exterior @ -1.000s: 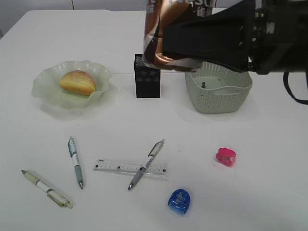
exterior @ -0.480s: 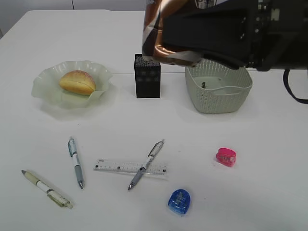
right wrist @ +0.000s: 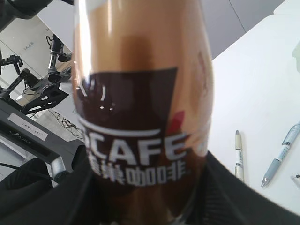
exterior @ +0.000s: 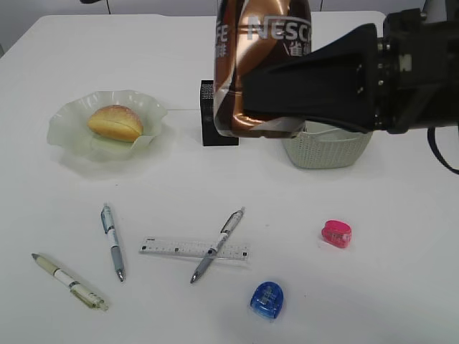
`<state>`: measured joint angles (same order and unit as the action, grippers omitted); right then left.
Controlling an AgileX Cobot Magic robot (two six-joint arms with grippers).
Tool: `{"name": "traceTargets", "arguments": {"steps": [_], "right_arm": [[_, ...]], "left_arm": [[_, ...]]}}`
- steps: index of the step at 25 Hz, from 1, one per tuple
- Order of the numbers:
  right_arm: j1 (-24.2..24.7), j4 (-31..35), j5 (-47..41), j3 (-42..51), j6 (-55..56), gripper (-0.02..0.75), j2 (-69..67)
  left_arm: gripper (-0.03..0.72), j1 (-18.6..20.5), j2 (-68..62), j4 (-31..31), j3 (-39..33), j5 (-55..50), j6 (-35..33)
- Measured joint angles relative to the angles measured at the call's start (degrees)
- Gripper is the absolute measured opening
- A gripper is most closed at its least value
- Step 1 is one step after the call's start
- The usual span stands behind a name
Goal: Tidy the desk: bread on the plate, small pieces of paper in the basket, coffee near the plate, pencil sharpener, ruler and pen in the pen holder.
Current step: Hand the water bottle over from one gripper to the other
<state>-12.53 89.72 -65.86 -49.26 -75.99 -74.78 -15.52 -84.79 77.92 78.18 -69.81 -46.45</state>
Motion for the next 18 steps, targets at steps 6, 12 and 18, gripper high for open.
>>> {"name": "traceTargets", "arguments": {"steps": [6,12,18], "right_arm": [[0.0,-0.2,-0.1,0.0,1.8,0.403,0.0],[0.0,-0.3,-0.4,0.0,2.0,0.403,0.0],[0.0,-1.1,-0.6,0.0,2.7,0.403,0.0]], "left_arm": [[0.547,-2.0,-0.6,-0.7,0.0,0.1,-1.0],[0.548,-4.6,-3.7,-1.1,1.7,0.1,-1.6],[0.548,-5.2,-5.9,-1.3,6.4,0.1,-1.6]]}}
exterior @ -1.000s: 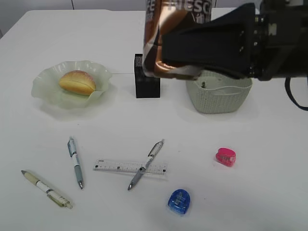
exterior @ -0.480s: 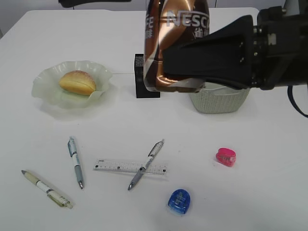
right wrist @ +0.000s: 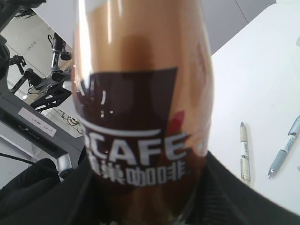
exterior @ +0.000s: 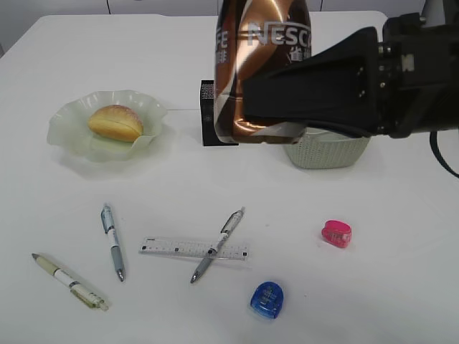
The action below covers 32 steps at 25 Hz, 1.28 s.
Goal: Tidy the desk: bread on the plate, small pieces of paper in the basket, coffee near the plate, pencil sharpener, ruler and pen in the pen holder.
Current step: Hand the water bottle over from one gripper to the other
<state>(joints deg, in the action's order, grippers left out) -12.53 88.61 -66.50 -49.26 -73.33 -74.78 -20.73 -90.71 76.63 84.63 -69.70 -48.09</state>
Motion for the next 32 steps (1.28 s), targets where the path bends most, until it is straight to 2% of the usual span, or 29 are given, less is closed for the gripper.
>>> {"name": "traceTargets", "arguments": {"steps": [9,14,22,32], "right_arm": [[0.0,-0.5,-0.2,0.0,0.3,0.403,0.0],[0.0,-0.5,-0.2,0.0,0.3,0.403,0.0],[0.0,-0.6,-0.2,0.0,0.3,0.403,0.0],[0.0,-0.6,-0.2,0.0,0.5,0.403,0.0]], "left_arm": [[0.552,-0.1,-2.3,0.1,0.5,0.0,0.0],[0.581,-2.4,-3.3,0.8,0.6,0.0,0.0],[0.587,-4.9,-4.9,1.5,1.0,0.1,0.0],[0.586,-5.0,-5.5,3.8,1.1,0.1,0.0]]}}
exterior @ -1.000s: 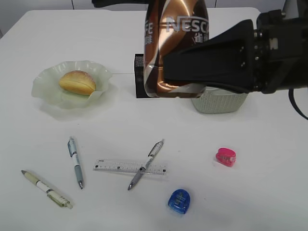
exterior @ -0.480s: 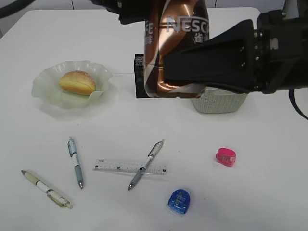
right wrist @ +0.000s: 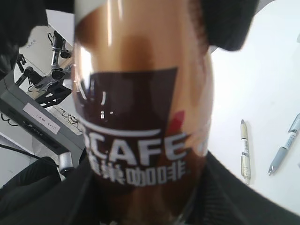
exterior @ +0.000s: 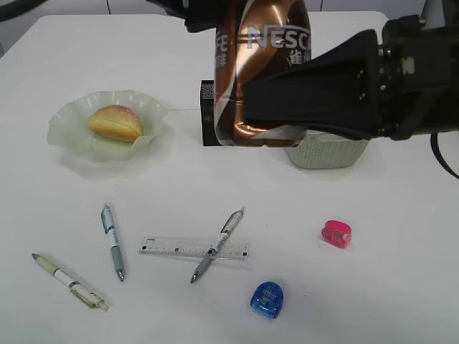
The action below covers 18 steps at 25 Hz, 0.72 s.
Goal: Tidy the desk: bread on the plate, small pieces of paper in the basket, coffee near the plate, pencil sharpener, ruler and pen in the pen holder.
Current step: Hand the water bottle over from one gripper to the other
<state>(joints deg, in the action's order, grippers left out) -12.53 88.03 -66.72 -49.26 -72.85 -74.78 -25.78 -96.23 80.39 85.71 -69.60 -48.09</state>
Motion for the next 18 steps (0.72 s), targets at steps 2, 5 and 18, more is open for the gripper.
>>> {"name": "traceTargets", "arguments": {"steps": [2,5,18], "right_arm": [[0.0,0.0,0.0,0.0,0.2,0.403,0.0],[0.0,0.0,0.0,0.0,0.2,0.403,0.0],[0.0,-0.1,-0.4,-0.1,0.3,0.403,0.0]], "left_arm": [[0.586,0.0,-0.3,0.1,0.0,0.0,0.0],[0.585,-0.8,-0.6,0.3,0.0,0.2,-0.1],[0.381,-1.1,-1.2,0.5,0.0,0.5,-0.5]]}}
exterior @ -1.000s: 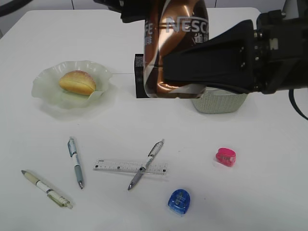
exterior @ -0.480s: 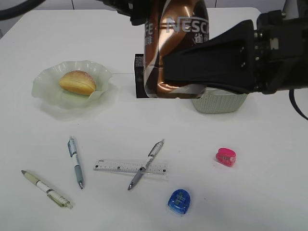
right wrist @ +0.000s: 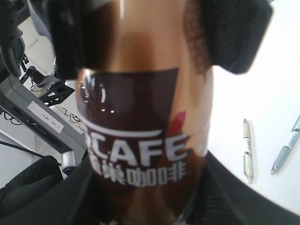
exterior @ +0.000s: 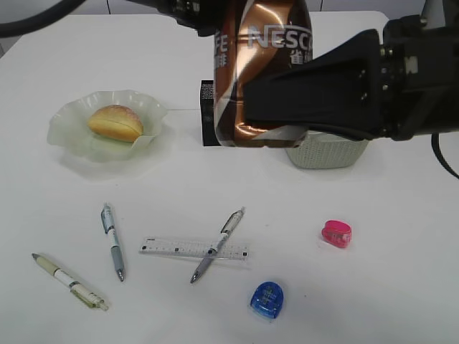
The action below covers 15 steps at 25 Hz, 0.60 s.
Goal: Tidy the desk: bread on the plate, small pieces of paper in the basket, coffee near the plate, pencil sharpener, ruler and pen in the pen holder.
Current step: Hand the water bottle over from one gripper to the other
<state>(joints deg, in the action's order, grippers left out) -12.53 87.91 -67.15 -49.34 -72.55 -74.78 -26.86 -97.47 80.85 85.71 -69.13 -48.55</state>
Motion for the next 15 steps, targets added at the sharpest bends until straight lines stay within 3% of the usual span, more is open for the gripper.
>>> {"name": "traceTargets", "arguments": {"steps": [5,15], "right_arm": [[0.0,0.0,0.0,0.0,0.0,0.403,0.0],[0.0,-0.1,0.0,0.0,0.2,0.403,0.0]], "left_arm": [[0.326,0.0,0.0,-0.1,0.0,0.1,-0.3],[0.32,0.0,0.0,-0.1,0.0,0.1,-0.6]]}}
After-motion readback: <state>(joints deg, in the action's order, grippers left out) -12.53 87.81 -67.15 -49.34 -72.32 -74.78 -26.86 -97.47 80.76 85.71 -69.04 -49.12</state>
